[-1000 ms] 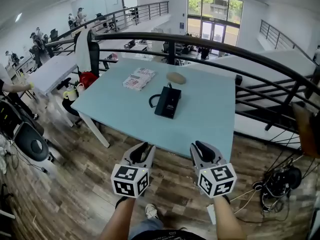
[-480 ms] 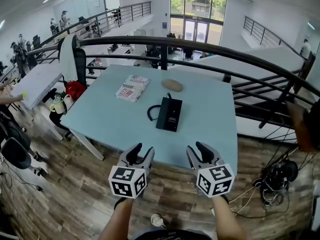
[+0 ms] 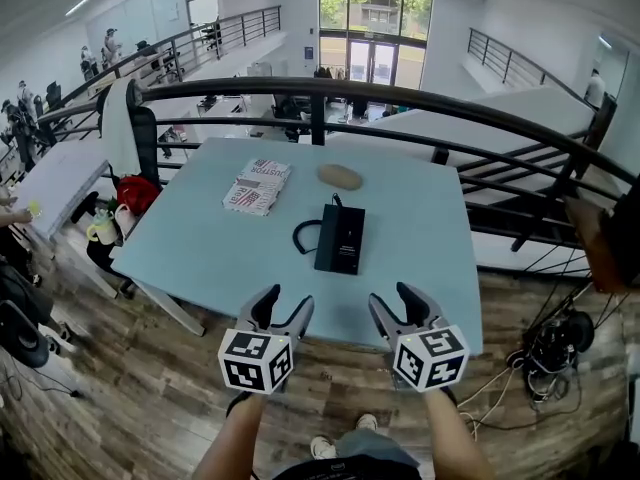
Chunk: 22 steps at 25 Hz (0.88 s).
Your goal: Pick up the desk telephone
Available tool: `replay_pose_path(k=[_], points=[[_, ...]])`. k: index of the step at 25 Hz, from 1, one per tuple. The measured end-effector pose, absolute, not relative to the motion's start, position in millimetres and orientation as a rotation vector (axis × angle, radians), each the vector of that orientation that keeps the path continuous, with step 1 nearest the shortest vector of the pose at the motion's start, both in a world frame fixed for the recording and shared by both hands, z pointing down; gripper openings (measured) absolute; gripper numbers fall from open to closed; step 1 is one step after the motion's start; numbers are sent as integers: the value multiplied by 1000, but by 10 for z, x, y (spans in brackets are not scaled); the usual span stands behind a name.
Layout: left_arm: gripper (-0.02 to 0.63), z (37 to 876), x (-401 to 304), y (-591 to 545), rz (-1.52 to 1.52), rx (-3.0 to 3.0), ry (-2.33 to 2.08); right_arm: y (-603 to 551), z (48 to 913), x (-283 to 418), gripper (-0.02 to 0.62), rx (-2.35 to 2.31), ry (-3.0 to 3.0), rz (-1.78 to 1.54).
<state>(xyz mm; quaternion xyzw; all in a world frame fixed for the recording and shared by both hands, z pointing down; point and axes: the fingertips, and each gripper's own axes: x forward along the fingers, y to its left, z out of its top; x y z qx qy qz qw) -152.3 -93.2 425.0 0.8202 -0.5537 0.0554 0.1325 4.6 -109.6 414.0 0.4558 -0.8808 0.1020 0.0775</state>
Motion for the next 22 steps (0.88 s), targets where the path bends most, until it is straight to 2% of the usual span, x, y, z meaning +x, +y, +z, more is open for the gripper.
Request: replay_pose_path(k=[7,22], points=[[259,4400,-1537,-1325,176,2388,-1543,-1479,4256,44,233,1400,-2614,339],[261,4643,-1445,-2754,251,2383,-1412,-2824,4470,-63,235,1377,-2584,428]])
